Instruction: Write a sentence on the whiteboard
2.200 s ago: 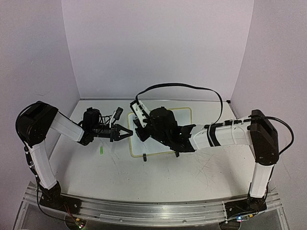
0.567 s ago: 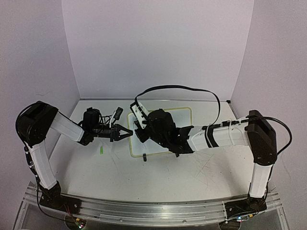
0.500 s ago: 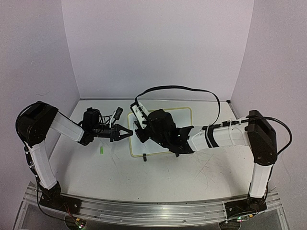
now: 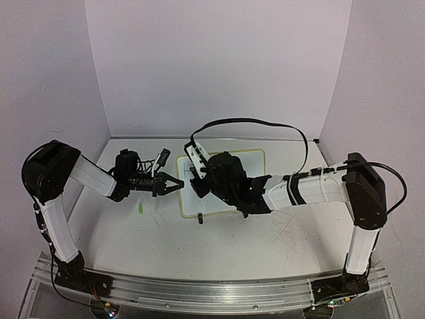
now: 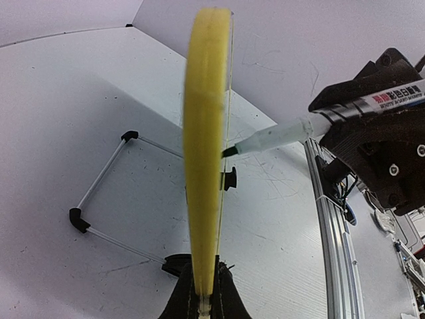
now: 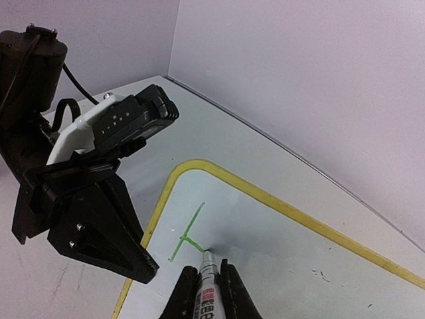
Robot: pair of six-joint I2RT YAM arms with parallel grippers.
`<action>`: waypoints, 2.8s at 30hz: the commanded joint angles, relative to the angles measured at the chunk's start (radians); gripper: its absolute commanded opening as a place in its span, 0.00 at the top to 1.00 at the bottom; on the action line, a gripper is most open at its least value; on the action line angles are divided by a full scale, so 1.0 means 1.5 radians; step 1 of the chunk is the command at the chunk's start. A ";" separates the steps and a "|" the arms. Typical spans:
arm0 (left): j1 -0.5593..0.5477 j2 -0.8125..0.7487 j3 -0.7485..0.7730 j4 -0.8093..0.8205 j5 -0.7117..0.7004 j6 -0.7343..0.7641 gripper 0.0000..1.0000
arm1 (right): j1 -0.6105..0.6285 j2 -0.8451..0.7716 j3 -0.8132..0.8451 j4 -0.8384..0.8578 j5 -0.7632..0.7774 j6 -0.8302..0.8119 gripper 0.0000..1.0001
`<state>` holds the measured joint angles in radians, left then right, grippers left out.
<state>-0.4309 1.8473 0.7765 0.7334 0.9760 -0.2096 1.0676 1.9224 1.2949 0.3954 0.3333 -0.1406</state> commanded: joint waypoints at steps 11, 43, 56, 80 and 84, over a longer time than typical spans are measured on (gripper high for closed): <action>0.001 -0.008 -0.001 0.001 -0.020 0.017 1.00 | -0.012 -0.099 -0.057 0.067 -0.058 0.030 1.00; 0.001 -0.014 -0.002 -0.005 -0.022 0.021 1.00 | -0.027 -0.008 0.033 0.035 -0.052 0.017 1.00; 0.001 -0.014 -0.001 -0.005 -0.022 0.021 1.00 | -0.028 -0.002 0.031 0.029 -0.036 0.022 1.00; 0.001 -0.013 0.002 -0.007 -0.022 0.022 1.00 | -0.027 -0.016 -0.016 0.010 -0.032 0.055 1.00; 0.001 -0.014 0.001 -0.008 -0.022 0.022 1.00 | -0.027 -0.015 -0.021 0.008 -0.034 0.062 1.00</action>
<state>-0.4309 1.8473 0.7765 0.7270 0.9752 -0.2085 1.0348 1.9095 1.2783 0.4259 0.2554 -0.0721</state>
